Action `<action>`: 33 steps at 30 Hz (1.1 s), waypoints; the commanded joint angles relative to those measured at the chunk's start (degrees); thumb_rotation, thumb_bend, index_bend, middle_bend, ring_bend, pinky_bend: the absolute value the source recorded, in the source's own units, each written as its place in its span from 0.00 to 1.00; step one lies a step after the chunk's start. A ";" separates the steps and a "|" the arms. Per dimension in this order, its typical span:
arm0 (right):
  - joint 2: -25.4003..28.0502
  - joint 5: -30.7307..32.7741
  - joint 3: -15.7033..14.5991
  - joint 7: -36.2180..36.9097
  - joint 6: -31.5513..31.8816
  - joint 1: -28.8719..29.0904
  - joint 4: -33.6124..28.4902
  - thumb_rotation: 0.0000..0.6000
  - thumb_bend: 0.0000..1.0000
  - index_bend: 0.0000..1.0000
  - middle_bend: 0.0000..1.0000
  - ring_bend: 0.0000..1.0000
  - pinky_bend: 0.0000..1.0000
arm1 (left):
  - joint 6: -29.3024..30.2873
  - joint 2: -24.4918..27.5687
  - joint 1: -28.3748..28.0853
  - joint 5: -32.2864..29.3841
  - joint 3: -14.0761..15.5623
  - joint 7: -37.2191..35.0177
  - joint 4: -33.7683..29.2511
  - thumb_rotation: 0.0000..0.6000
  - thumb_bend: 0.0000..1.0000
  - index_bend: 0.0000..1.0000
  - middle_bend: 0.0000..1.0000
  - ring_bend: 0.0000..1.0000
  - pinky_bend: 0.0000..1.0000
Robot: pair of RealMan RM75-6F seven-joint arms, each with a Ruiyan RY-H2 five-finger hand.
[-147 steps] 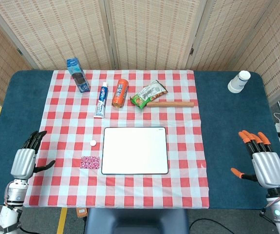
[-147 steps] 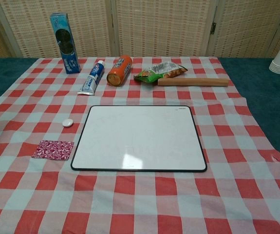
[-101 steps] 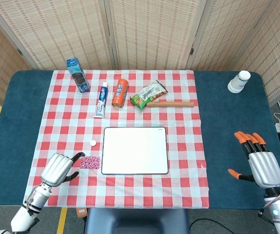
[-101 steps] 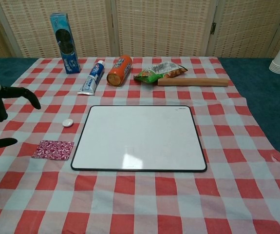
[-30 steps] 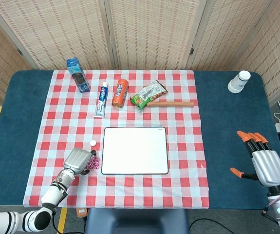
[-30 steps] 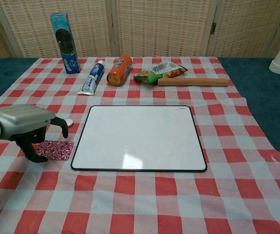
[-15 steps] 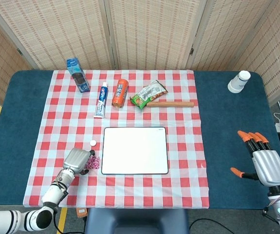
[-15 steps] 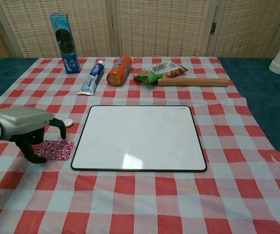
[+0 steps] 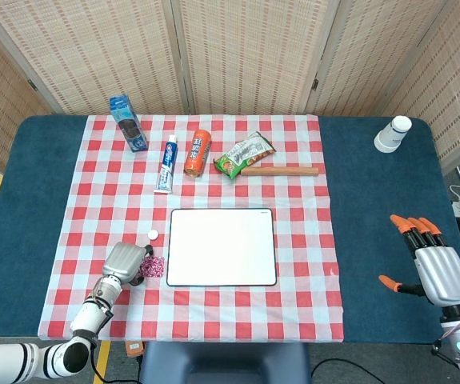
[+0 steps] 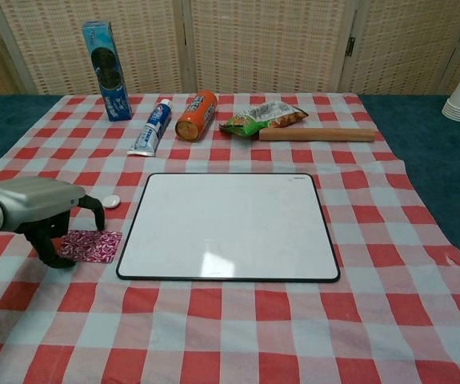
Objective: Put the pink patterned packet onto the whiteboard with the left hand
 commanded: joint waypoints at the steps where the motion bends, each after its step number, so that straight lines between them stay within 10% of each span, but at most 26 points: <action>1: 0.01 0.00 0.01 0.06 0.04 -0.02 0.03 0.85 0.07 0.00 0.13 0.06 0.11 | 0.07 0.04 -0.05 -0.07 0.05 -0.12 -0.01 1.00 0.24 0.32 1.00 1.00 1.00; 33: 0.11 -0.13 -0.08 0.31 -0.25 0.18 0.07 0.85 0.07 0.00 0.13 0.07 0.11 | 1.46 4.00 -5.47 -1.40 -5.18 1.48 -8.68 1.00 0.25 0.42 1.00 1.00 1.00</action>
